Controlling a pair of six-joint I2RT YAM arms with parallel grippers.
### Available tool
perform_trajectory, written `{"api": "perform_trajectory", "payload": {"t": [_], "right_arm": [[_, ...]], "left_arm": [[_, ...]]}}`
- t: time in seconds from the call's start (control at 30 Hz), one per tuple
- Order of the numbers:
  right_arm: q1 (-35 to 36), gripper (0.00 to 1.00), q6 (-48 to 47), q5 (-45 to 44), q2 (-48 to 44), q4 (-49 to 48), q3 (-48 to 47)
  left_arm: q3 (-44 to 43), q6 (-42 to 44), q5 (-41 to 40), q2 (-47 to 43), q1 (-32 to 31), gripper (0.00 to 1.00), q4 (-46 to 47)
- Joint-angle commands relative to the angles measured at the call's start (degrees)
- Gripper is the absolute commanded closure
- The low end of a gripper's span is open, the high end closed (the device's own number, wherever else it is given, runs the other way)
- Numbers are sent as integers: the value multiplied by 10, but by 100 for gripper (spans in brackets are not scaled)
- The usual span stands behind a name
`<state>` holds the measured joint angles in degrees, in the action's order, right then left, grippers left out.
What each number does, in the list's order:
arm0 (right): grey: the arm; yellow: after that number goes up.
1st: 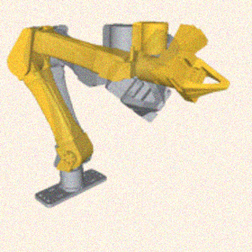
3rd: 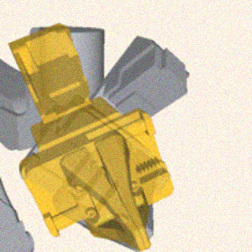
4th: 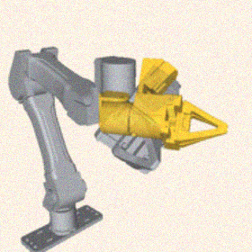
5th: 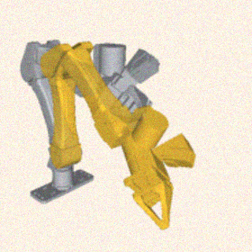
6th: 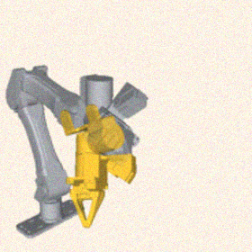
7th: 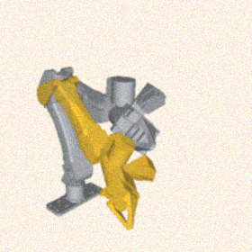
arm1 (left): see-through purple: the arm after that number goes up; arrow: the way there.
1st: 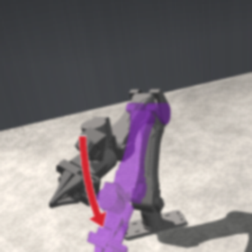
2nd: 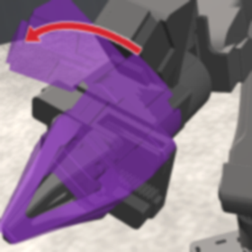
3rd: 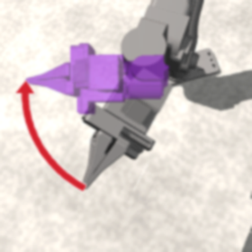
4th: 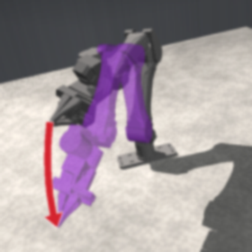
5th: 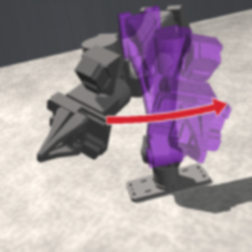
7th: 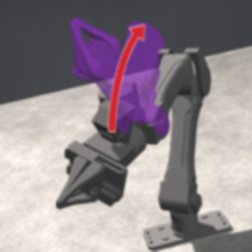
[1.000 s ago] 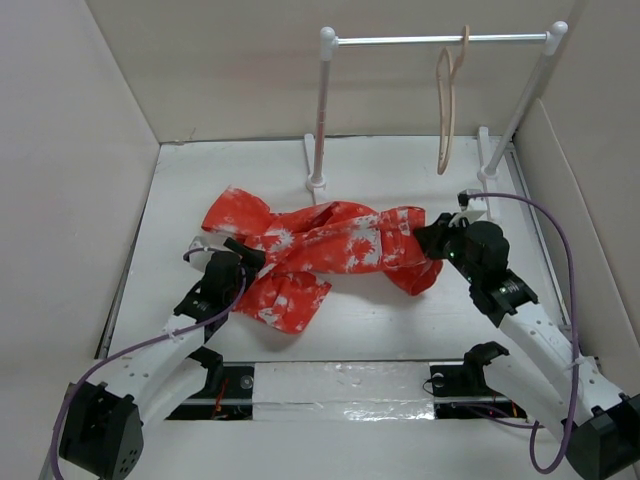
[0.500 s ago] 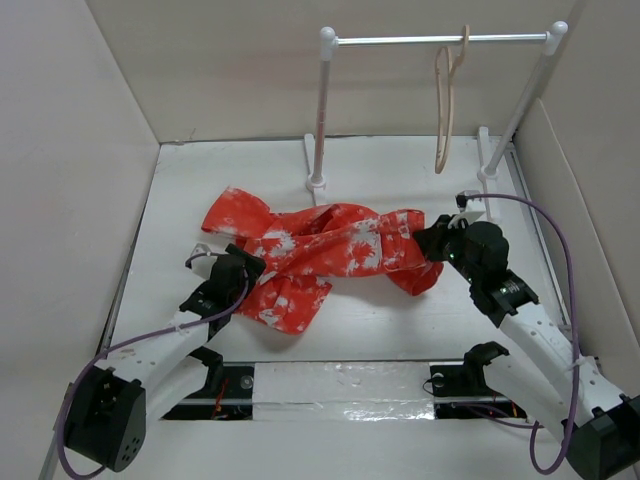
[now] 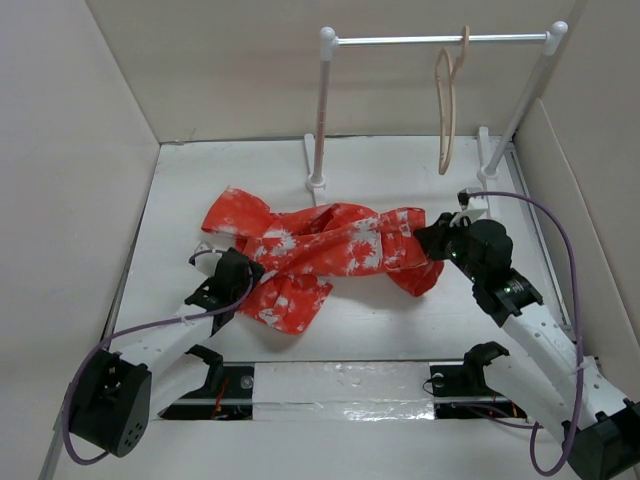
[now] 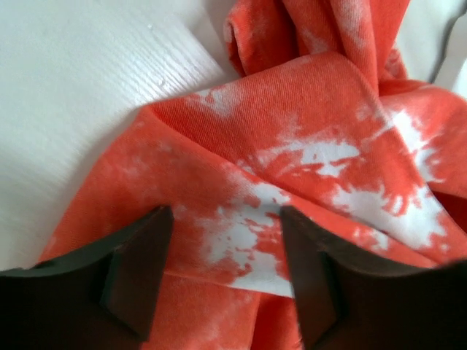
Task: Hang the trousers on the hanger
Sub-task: Flatten out the trousers at the center of the board.
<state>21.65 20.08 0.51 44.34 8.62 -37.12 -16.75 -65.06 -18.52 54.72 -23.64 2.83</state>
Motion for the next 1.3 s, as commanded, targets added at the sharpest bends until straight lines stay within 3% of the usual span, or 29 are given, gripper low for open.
{"api": "perform_trajectory", "payload": {"t": [0.0, 0.03, 0.07, 0.13, 0.3, 0.4, 0.53, 0.57, 0.63, 0.67, 0.77, 1.03, 1.13, 1.27], "right_arm": [[-6, 100, -9, -10, -10, -31, -36], [-6, 100, -9, 7, -8, -30, -37], [-6, 100, -10, 7, -7, -27, -37], [-6, 100, -14, 12, -9, -16, -41], [28, 100, -25, 24, -32, 22, -65], [66, 100, -31, 12, -43, 48, -87], [131, 100, -37, -83, -46, 76, -113], [138, 100, -36, -105, -44, 78, -115], [138, 100, -36, -134, -38, 82, -123], [119, 100, -37, -134, -34, 82, -126], [78, 100, -34, -119, -9, 86, -152], [-134, 100, -14, 1, 26, 47, -172], [-162, 100, -12, 59, 35, 29, -159], [-168, 100, -13, 66, 39, 19, -147]], "left_arm": [[-5, 17, -18, 31, -1, 45, 39], [-9, 19, -10, 40, 10, 59, 50], [-13, 27, -2, 48, 27, 82, 66], [-34, 48, -3, 58, 42, 97, 92], [-110, 85, -7, 23, 105, 100, 80], [-132, 104, -3, -2, 111, 100, 72], [-143, 140, 31, 3, 87, 100, 12], [-141, 146, 20, 1, 76, 96, -7], [-119, 139, 2, -21, 59, 76, -50], [-108, 136, 5, -34, 54, 51, -55], [-70, 123, 14, -93, 54, 18, -70], [-64, 145, 52, -75, 54, 17, -116], [-52, 150, 89, -73, 54, 17, -111], [-29, 150, 142, -65, 54, 17, -97]]}}
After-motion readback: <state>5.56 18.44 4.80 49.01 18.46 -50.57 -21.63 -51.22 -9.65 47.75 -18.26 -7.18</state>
